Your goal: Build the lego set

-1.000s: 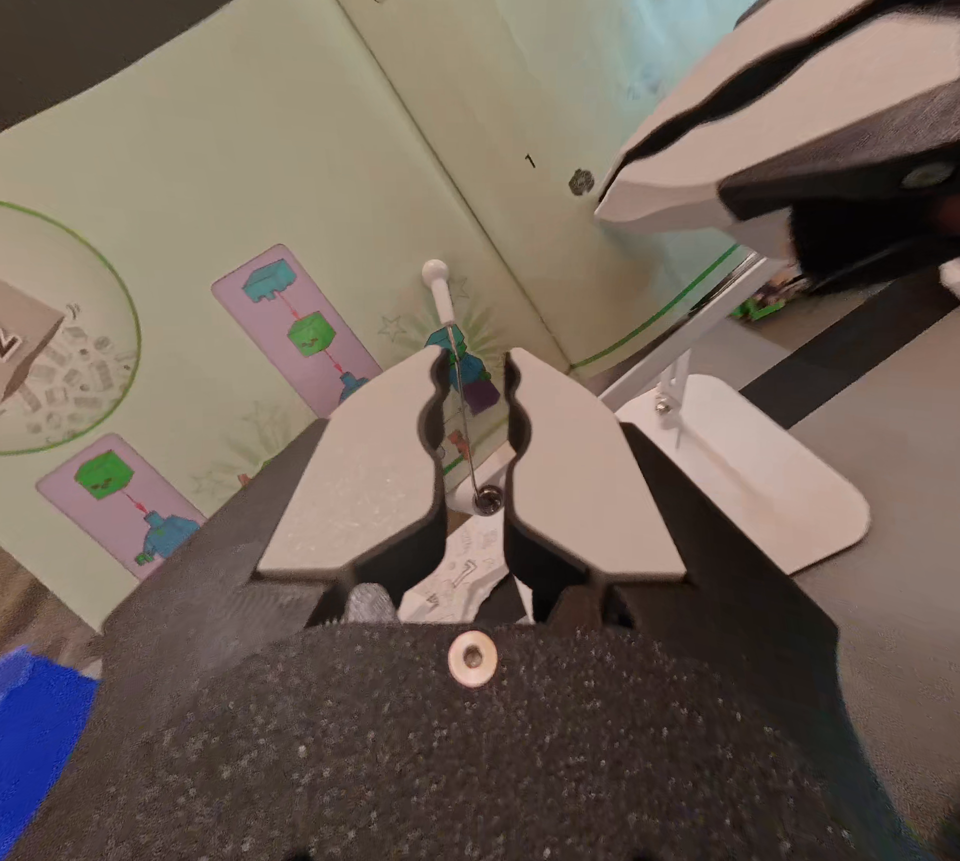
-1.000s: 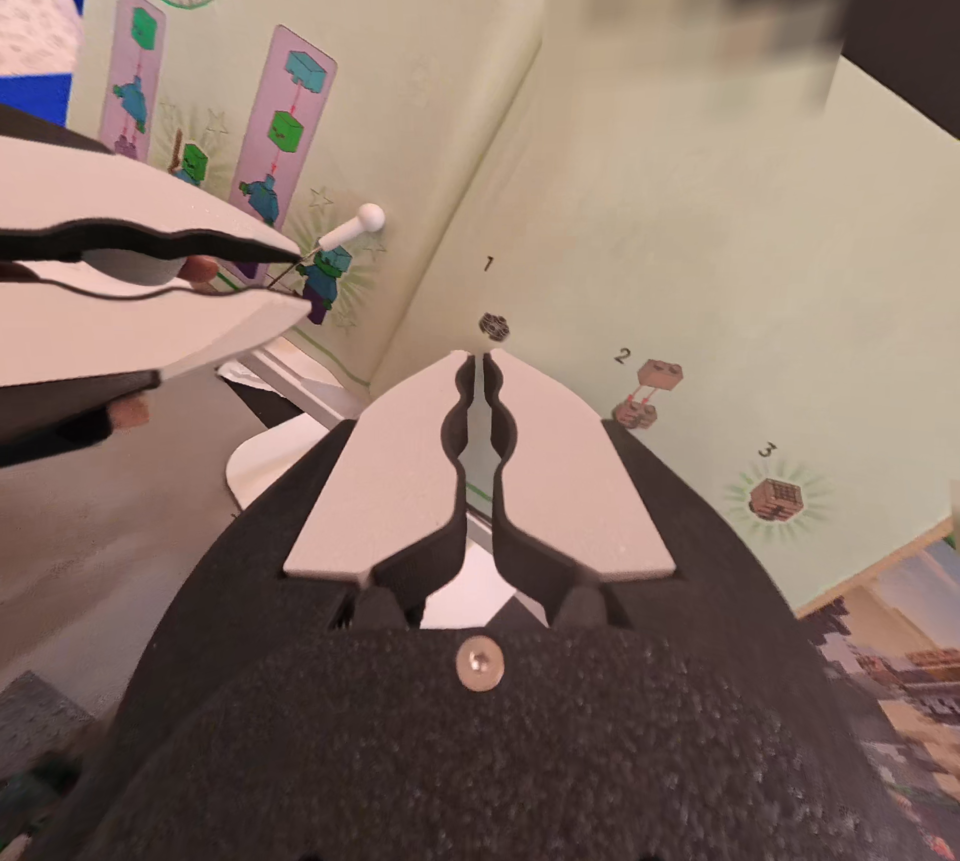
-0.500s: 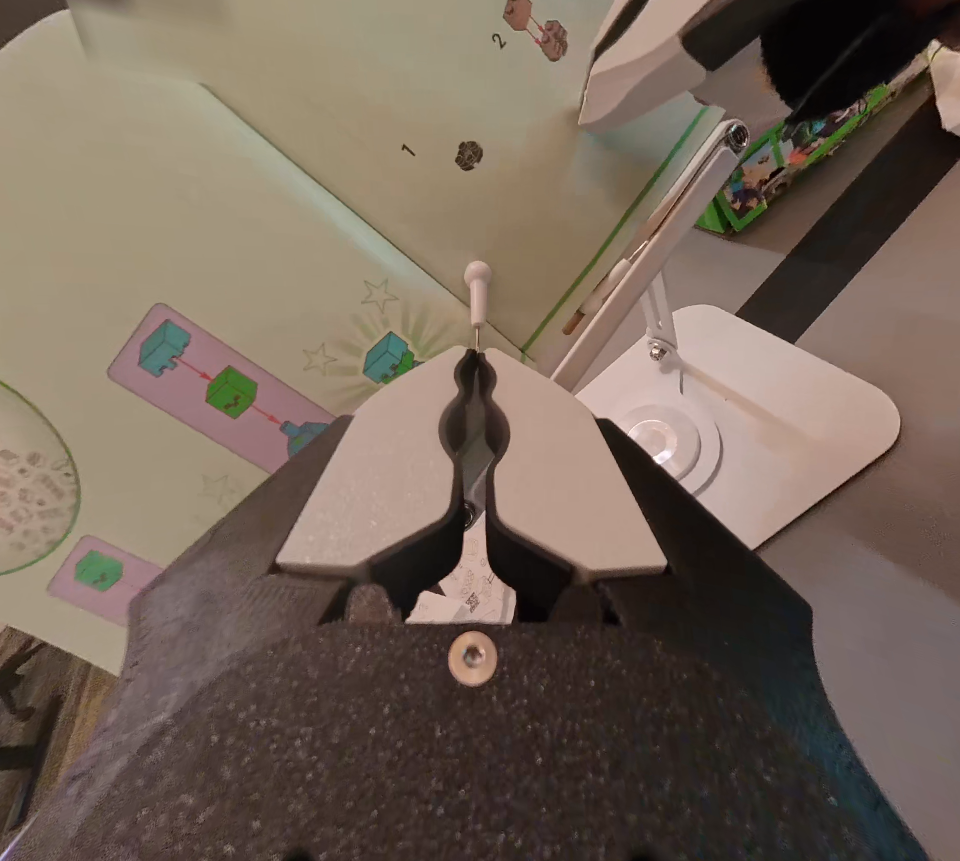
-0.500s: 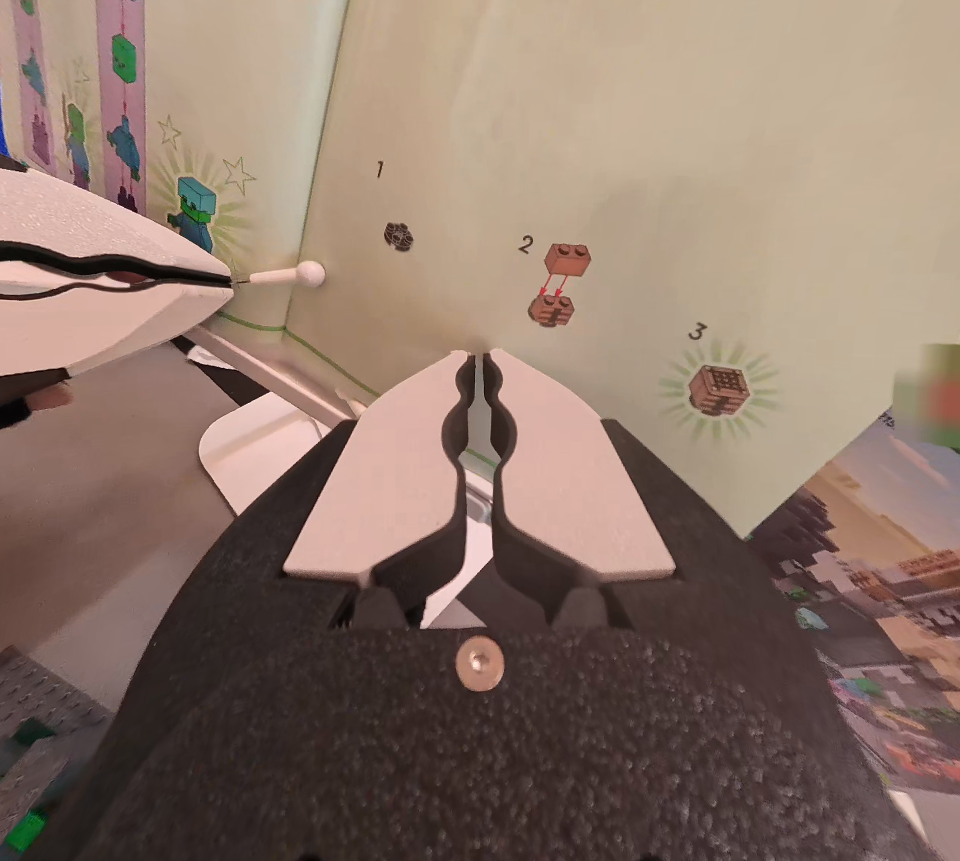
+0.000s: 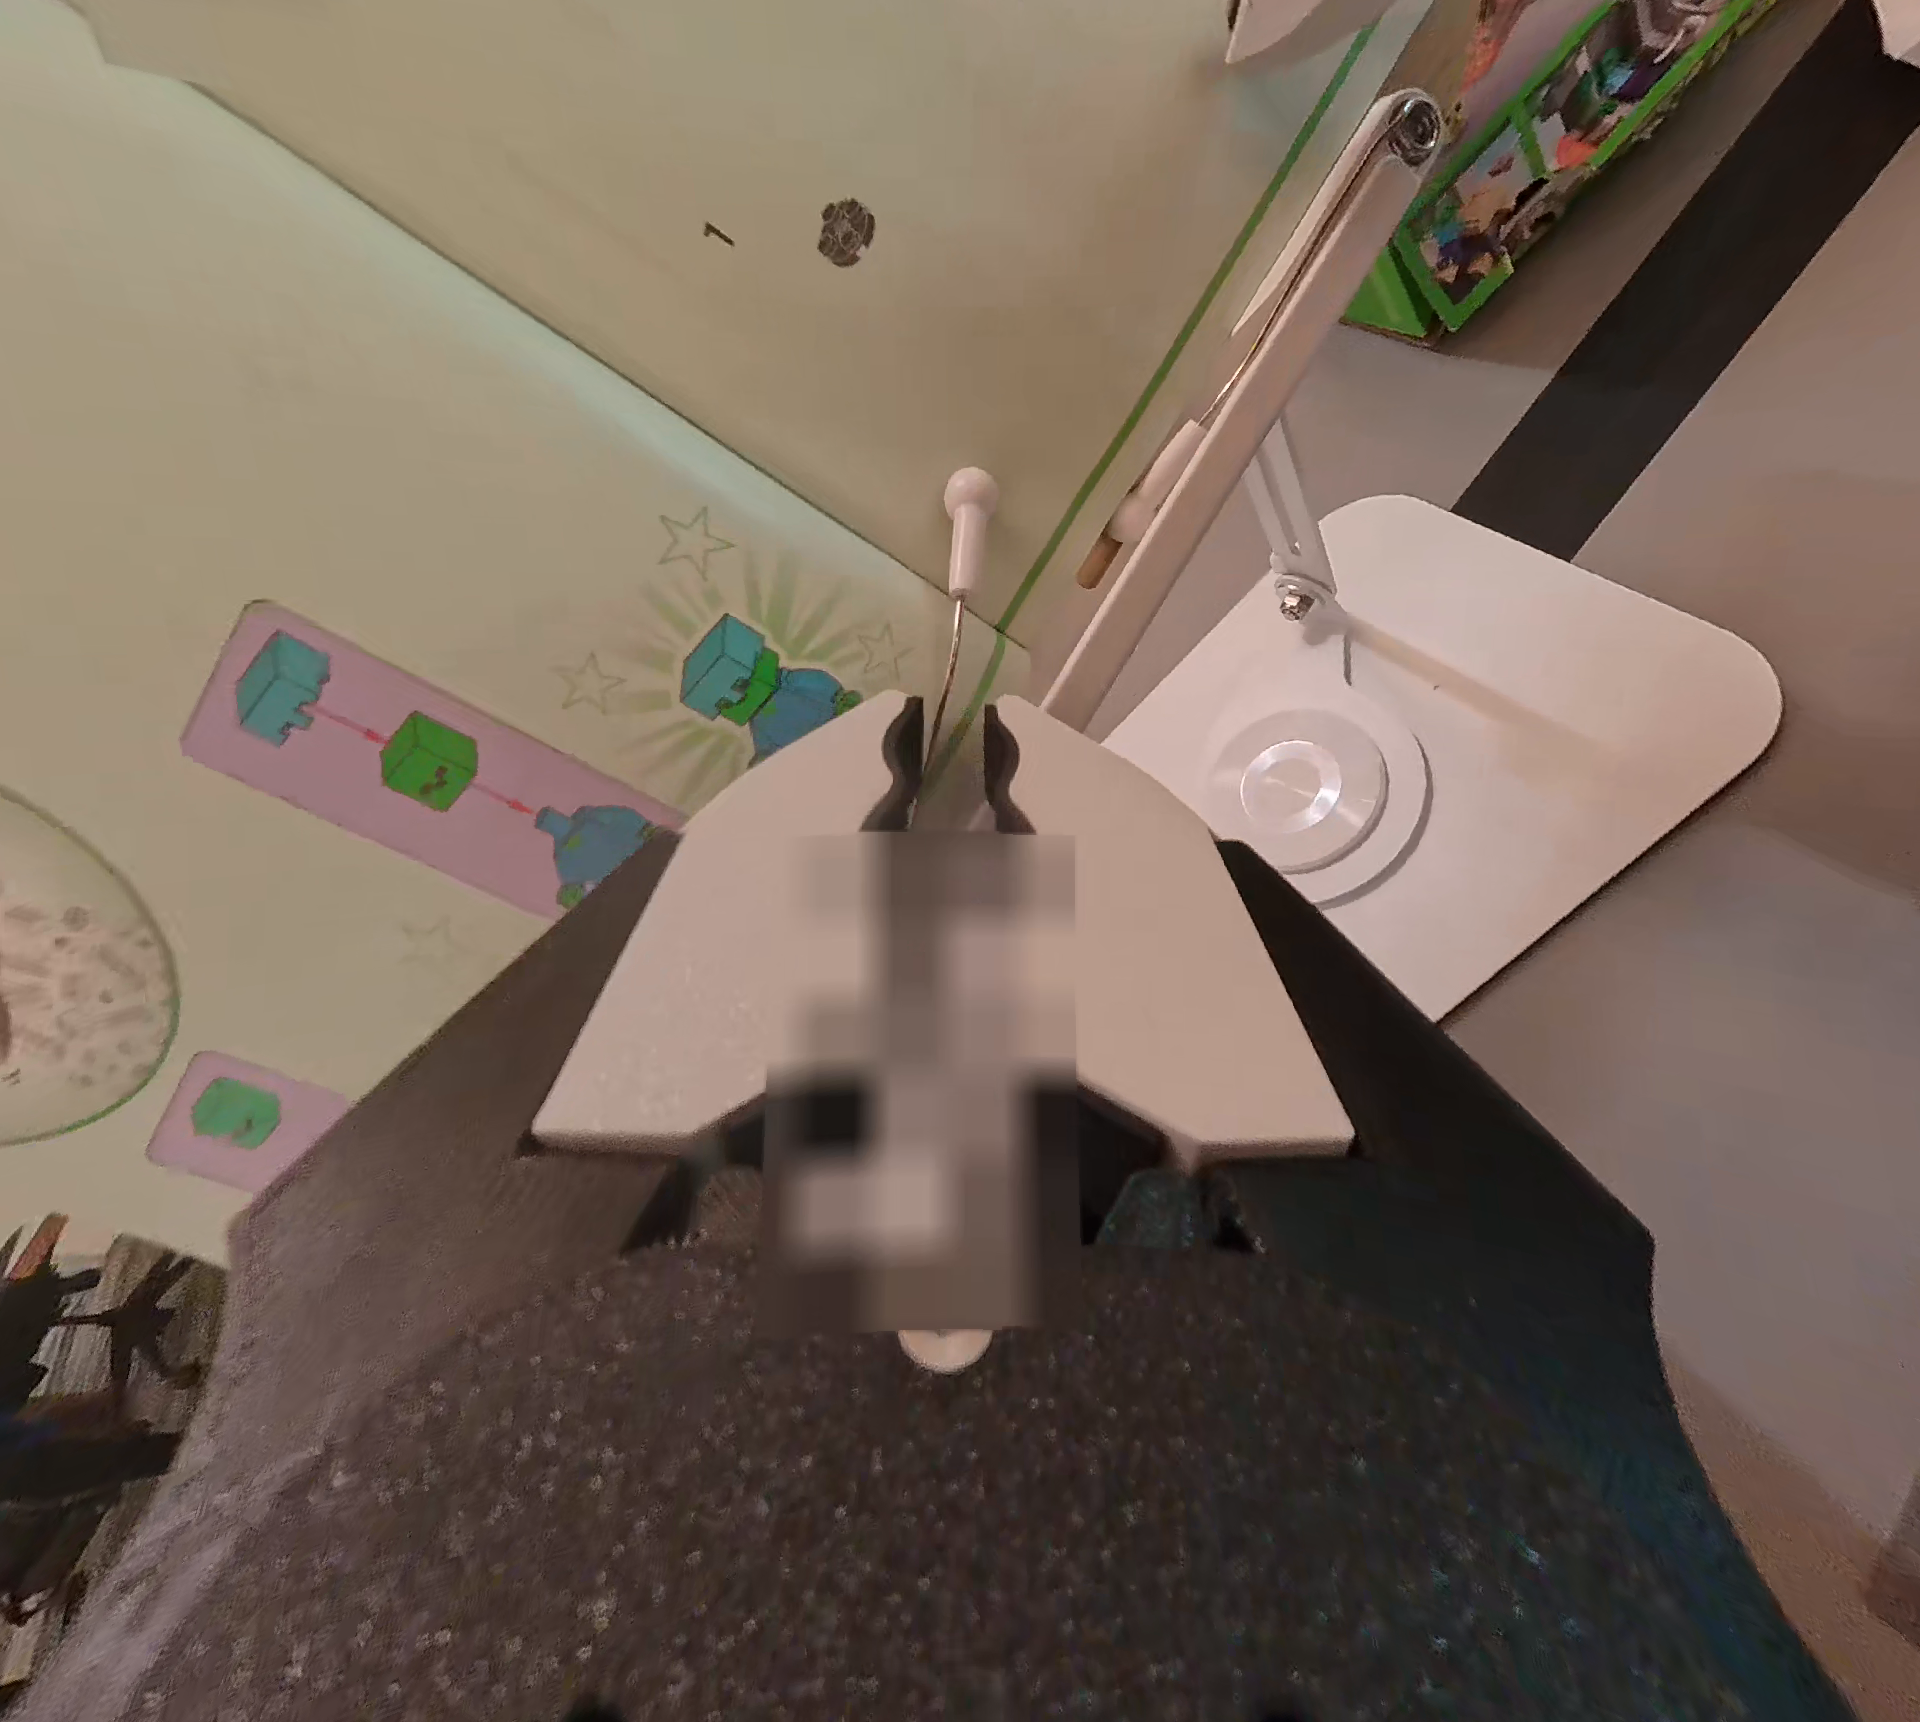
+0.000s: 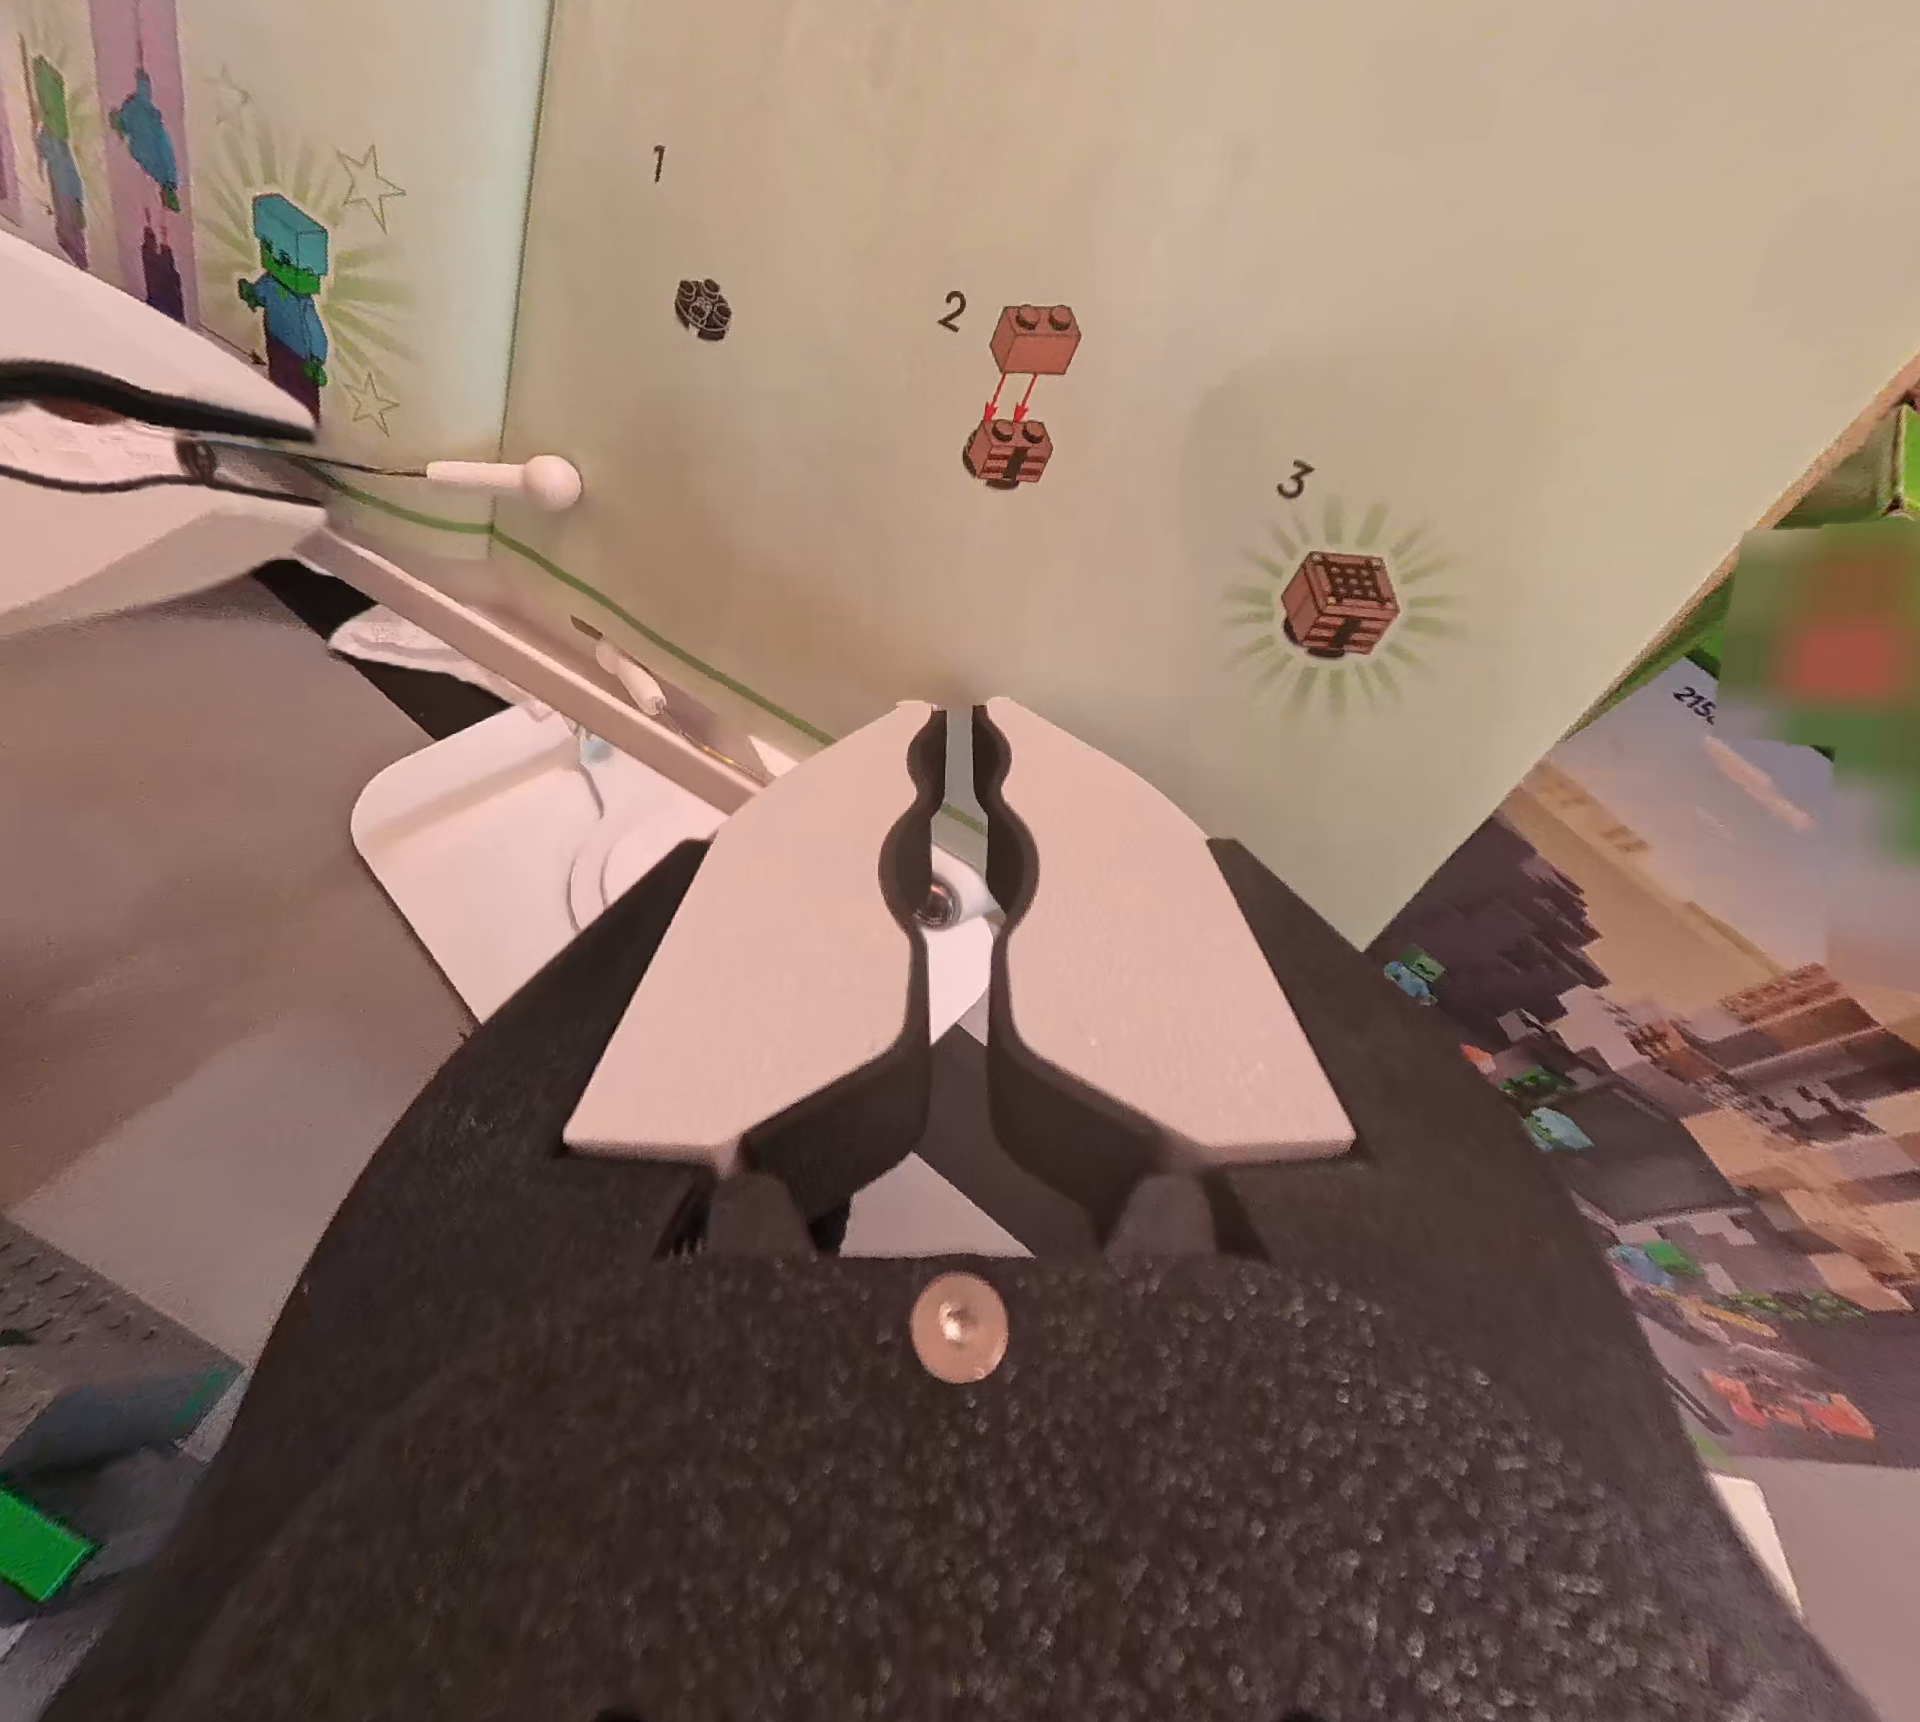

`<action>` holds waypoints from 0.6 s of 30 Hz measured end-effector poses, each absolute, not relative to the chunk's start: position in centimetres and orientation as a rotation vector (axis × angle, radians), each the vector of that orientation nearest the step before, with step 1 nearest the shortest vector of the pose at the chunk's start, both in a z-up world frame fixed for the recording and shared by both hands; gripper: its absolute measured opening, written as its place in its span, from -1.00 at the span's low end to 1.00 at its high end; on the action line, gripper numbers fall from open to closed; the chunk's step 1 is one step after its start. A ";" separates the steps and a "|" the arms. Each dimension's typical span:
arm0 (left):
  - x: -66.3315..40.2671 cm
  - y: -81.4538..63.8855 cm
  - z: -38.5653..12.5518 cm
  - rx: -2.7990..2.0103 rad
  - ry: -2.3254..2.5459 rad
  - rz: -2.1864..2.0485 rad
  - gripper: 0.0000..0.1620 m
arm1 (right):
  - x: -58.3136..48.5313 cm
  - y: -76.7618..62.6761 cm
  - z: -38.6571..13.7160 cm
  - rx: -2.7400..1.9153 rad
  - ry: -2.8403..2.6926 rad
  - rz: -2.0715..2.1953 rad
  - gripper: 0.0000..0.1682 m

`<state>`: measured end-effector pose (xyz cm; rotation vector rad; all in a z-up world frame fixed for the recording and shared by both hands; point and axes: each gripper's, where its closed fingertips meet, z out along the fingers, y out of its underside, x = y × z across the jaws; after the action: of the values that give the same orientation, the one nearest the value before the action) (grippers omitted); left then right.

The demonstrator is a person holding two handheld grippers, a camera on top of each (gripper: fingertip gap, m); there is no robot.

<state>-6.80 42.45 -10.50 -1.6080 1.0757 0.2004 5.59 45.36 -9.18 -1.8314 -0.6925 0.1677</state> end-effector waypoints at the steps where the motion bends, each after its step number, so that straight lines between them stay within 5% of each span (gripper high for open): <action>1: -6.9 42.1 -10.3 -1.595 1.070 0.192 -0.86 | 5.6 45.3 -9.2 -1.828 -0.696 0.168 -0.95; 11: -13.2 31.6 -7.3 -1.553 0.818 -0.076 -0.90 | 4.4 38.3 -6.6 -1.625 -0.791 0.315 -0.94; 18: -21.9 25.7 -11.1 -1.764 0.637 -0.064 -0.93 | 3.7 30.3 -9.4 -1.600 -0.833 0.494 -0.94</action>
<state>-21.86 25.74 -11.09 -1.7639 0.6368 -0.0638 3.66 30.33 -9.37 -1.5999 -0.8325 0.4944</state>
